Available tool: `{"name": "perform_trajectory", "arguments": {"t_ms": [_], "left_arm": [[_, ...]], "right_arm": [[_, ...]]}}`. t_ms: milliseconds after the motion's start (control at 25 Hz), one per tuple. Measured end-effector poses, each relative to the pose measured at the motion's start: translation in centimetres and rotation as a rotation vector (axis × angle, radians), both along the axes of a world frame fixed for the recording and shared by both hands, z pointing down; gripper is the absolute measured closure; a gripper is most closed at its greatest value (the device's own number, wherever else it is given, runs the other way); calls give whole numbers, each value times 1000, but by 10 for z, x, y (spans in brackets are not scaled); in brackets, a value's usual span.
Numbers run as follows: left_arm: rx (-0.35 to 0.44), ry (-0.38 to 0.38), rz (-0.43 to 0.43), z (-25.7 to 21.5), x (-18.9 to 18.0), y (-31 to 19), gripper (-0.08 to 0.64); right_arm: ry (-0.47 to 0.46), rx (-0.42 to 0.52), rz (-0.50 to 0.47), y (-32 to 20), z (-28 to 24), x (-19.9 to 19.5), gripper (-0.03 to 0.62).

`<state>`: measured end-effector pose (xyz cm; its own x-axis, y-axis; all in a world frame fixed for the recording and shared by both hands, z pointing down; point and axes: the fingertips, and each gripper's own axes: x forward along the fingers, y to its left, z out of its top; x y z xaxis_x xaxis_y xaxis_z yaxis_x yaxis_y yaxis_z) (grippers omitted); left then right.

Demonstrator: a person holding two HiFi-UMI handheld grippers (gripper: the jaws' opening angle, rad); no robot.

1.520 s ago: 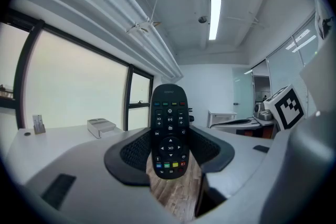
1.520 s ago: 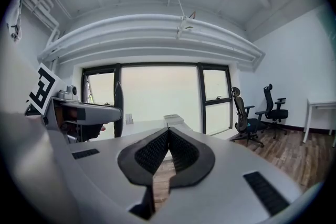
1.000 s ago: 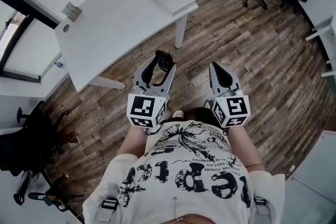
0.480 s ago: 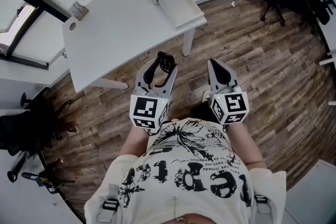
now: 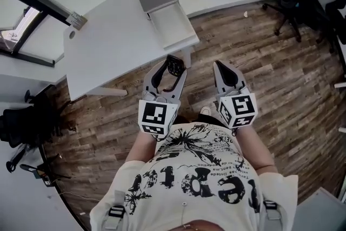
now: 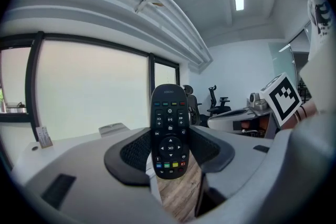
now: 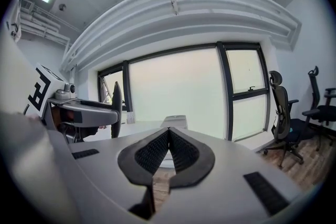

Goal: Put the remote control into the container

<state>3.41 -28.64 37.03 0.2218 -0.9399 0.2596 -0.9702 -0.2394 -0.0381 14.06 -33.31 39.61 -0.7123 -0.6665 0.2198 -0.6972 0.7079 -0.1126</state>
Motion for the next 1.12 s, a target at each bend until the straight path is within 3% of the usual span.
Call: {"name": "perform_trajectory", "arguments": {"t_ms": [160, 360, 480, 680, 880, 1120], "left_arm": [[-32, 12, 9, 8, 20, -29, 327], [-66, 55, -2, 16, 10, -58, 327], [-69, 66, -13, 24, -7, -83, 327], [-74, 151, -16, 29, -44, -135, 327], [-27, 154, -7, 10, -79, -184, 327], [-48, 149, -48, 15, -118, -213, 327]], "right_arm": [[-7, -32, -9, -28, 12, 12, 589], [2, -66, -25, -58, 23, 3, 589], [11, -71, -24, -83, 27, -14, 589], [65, -41, -33, -128, 24, -49, 589], [80, -18, -26, -178, 12, -84, 589], [75, -14, -63, -212, 11, -128, 589]]}}
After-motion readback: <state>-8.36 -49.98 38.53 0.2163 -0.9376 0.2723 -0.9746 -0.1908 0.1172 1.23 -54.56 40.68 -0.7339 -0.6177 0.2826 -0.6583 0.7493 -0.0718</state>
